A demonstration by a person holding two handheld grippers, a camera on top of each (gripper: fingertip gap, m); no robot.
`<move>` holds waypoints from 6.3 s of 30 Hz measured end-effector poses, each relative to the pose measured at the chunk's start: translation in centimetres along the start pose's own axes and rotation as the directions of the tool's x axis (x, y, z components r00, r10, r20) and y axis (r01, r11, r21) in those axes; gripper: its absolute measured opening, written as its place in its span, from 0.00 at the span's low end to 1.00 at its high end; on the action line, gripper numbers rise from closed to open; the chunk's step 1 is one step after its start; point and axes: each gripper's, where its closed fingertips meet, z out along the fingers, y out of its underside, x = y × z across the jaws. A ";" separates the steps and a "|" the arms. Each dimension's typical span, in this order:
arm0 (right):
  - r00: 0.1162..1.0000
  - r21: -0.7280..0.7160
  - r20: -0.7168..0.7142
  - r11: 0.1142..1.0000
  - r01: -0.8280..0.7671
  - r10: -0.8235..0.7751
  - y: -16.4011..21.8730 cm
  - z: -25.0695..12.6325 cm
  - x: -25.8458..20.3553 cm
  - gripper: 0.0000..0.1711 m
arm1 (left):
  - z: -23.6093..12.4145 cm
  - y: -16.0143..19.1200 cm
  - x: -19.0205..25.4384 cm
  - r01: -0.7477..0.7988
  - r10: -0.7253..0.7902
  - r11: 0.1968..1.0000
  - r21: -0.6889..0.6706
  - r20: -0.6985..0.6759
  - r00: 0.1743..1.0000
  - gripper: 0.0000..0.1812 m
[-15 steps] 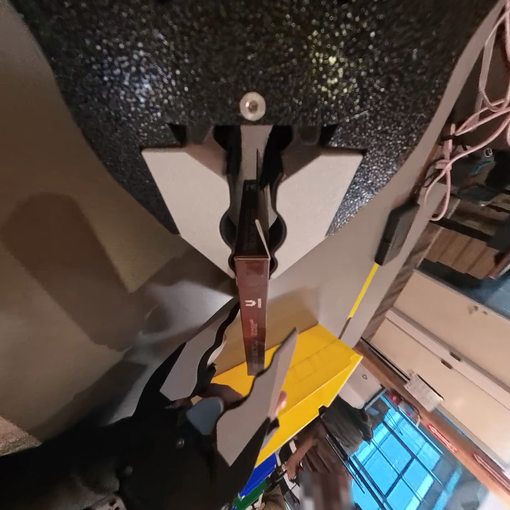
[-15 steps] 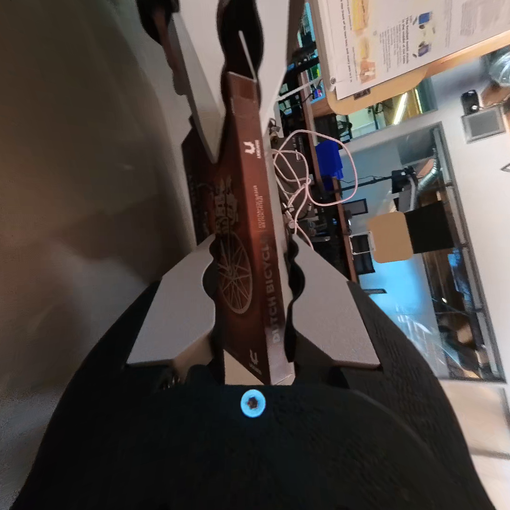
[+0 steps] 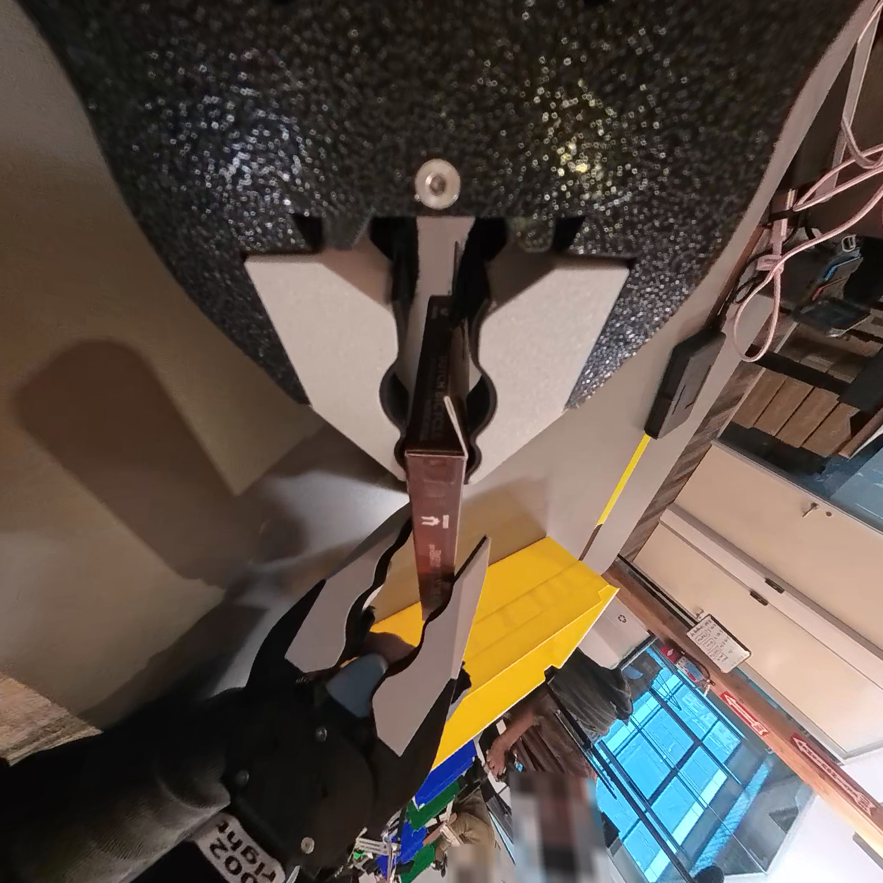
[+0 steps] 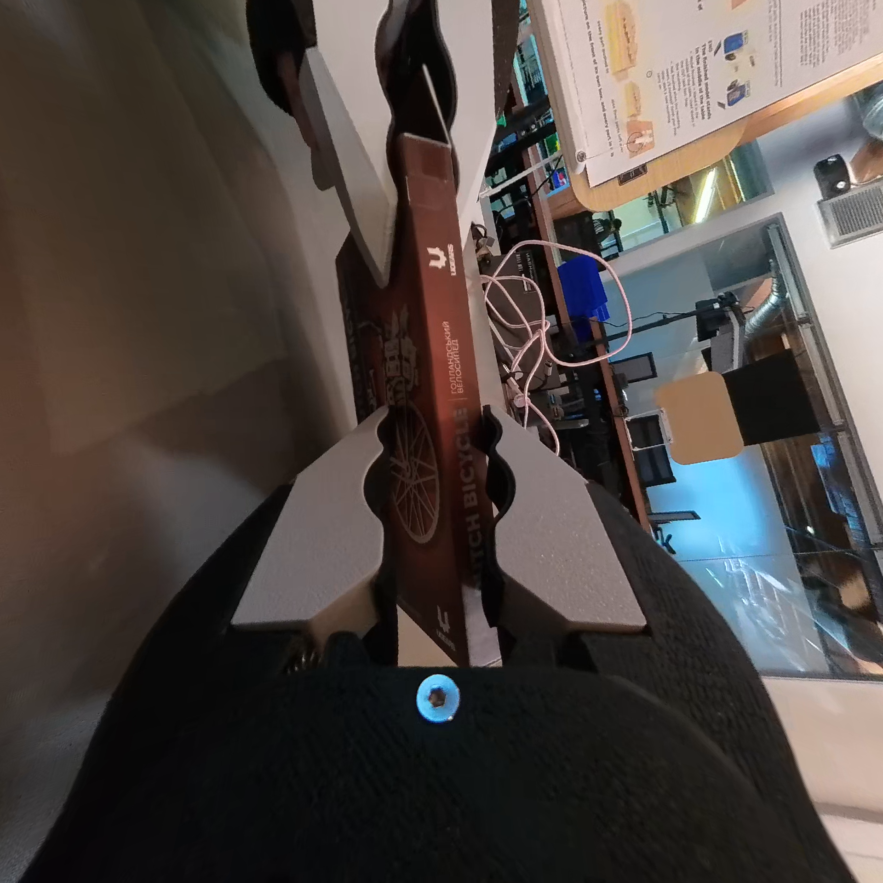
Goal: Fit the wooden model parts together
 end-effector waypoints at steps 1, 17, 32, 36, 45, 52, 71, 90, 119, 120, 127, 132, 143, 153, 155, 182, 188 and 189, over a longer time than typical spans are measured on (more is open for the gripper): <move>1.000 0.004 -0.001 1.000 -0.006 0.006 -0.1 0.0 0.0 0.20 | 0.0 -0.1 -0.1 0.003 -0.003 1.000 0.009 0.006 1.000 0.10; 0.619 0.349 0.358 0.515 -0.783 0.699 -3.1 -3.5 4.9 0.10 | -5.0 -3.8 -8.0 0.381 -0.513 0.803 0.458 0.207 0.833 0.45; 0.226 0.193 0.717 0.124 -0.973 0.659 -4.8 -3.1 2.7 0.10 | -3.4 -7.4 -4.4 0.555 -0.595 0.687 0.469 -0.075 0.800 0.11; 0.241 0.184 0.678 0.158 -0.970 0.694 -4.2 -2.5 2.4 0.13 | -3.1 -7.4 -4.1 0.541 -0.579 0.717 0.440 -0.057 0.813 0.09; 0.313 0.171 0.648 0.268 -0.948 0.694 -4.5 -2.0 1.2 0.15 | -2.4 -7.9 -2.7 0.467 -0.498 0.792 0.393 -0.026 0.867 0.09; 0.075 0.084 0.840 0.009 -0.996 0.538 -6.5 -4.0 2.0 0.08 | -3.0 -8.6 -2.9 0.517 -0.541 0.714 0.472 -0.096 0.835 0.18; 0.034 0.072 0.893 -0.069 -0.995 0.448 -6.8 -5.0 2.5 0.08 | -3.7 -10.1 -2.2 0.474 -0.500 0.710 0.520 -0.101 0.860 0.17; 0.110 0.121 0.866 0.008 -0.993 0.488 -5.5 -5.3 2.9 0.08 | -5.2 -10.1 -3.5 0.468 -0.495 0.704 0.534 -0.103 0.863 0.10; 0.357 0.282 0.191 0.297 -0.912 0.914 0.5 0.3 6.6 0.50 | -4.2 -4.1 -8.5 0.514 -0.654 0.743 0.428 0.301 0.694 0.00; 0.401 0.280 0.077 0.366 -0.887 0.913 0.8 0.5 7.0 0.56 | -4.2 -3.8 -8.9 0.527 -0.672 0.730 0.436 0.311 0.672 0.00; 0.505 0.094 -0.316 0.557 -0.825 0.803 -1.3 4.7 4.4 0.93 | -4.1 -4.0 -9.1 0.543 -0.709 0.696 0.470 0.330 0.623 0.00; 0.420 0.068 -0.401 0.484 -0.873 0.814 -1.1 6.3 4.1 0.93 | -3.8 -5.2 -8.0 0.540 -0.690 0.711 0.450 0.302 0.658 0.00; 0.425 0.061 -0.177 0.441 -0.896 0.888 -0.7 7.1 3.2 0.72 | -4.0 -5.9 -6.9 0.582 -0.685 0.704 0.407 0.172 0.708 0.00; 0.477 0.083 0.114 0.470 -0.879 0.871 -2.3 6.6 2.3 0.71 | -4.3 -5.2 -7.3 0.488 -0.577 0.806 0.334 0.261 0.774 0.00; 0.482 0.108 0.174 0.470 -0.876 0.859 -2.5 6.1 2.2 0.71 | -4.9 -4.3 -8.4 0.486 -0.583 0.806 0.337 0.317 0.748 0.00; -0.063 -0.080 0.974 0.068 -0.995 0.217 -12.5 -4.9 -0.3 0.70 | -7.9 1.3 -12.8 0.562 -0.693 0.721 0.405 0.446 0.566 0.00; 0.080 0.053 0.942 0.089 -0.995 0.326 -11.8 -4.7 1.0 0.71 | -11.8 5.0 -15.1 0.634 -0.812 0.581 0.510 0.419 0.407 0.00; 0.101 0.069 0.925 0.100 -0.993 0.367 -11.4 -4.1 1.2 0.71 | -10.9 4.6 -14.7 0.645 -0.807 0.588 0.488 0.406 0.429 0.00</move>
